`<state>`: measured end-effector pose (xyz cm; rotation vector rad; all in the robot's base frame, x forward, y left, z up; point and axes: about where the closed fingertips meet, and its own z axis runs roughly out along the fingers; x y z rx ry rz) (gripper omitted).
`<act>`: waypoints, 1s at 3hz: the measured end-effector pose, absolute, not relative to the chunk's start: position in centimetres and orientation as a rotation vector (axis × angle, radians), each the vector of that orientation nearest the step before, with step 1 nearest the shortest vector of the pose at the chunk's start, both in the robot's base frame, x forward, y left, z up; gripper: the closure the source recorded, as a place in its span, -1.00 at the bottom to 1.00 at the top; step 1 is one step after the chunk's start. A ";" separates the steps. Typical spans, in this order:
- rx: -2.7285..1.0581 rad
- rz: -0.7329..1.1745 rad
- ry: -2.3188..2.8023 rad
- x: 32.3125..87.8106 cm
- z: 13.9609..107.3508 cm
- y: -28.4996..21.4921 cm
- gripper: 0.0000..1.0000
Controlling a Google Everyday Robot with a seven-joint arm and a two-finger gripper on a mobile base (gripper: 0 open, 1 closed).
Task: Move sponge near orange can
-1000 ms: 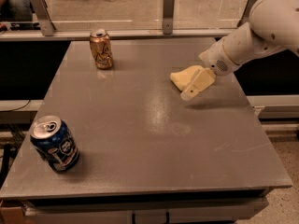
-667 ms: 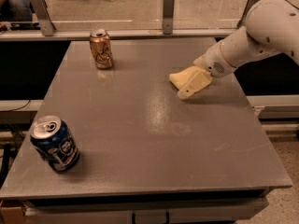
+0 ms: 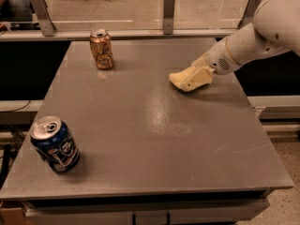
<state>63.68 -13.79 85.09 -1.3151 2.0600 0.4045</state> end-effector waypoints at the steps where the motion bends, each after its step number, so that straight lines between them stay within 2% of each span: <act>1: -1.347 0.342 2.009 63.3 87.7 -14.4 0.76; 2: -1.351 0.346 2.009 63.3 87.6 -14.2 1.00; 3: -1.351 0.346 2.009 63.3 87.6 -14.2 1.00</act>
Offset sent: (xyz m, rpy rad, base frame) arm -0.0032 -0.0047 0.0215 -0.0210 -0.0504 0.0158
